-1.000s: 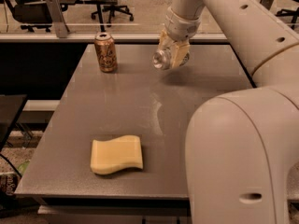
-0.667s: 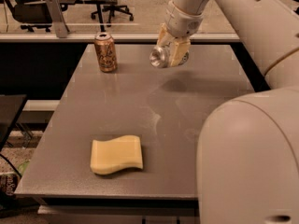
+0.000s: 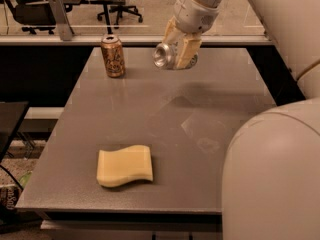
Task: Pick 7up can
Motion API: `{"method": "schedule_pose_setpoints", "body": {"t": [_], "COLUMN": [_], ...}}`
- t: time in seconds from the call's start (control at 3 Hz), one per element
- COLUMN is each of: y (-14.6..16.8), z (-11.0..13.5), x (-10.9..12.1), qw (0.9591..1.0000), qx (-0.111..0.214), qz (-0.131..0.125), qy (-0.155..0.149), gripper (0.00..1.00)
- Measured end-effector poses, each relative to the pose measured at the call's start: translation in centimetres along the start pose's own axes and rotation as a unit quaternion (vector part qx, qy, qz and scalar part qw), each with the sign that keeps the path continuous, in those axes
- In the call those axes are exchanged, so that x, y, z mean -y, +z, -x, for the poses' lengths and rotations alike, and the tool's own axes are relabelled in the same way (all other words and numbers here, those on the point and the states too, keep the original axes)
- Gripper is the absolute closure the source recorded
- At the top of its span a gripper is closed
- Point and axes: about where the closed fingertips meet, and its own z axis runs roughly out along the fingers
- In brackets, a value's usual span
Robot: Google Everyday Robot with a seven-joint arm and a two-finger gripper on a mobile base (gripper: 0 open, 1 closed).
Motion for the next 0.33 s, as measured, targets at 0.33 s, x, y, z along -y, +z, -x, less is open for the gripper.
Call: {"method": "schedule_pose_setpoints", "body": {"t": [0.33], "y": [0.35], "z": [0.0], "x": [0.88], "qw": [0.9999], "qx": [0.0], "qz": [-0.013], "qy": [-0.001], "gripper": [1.0]}}
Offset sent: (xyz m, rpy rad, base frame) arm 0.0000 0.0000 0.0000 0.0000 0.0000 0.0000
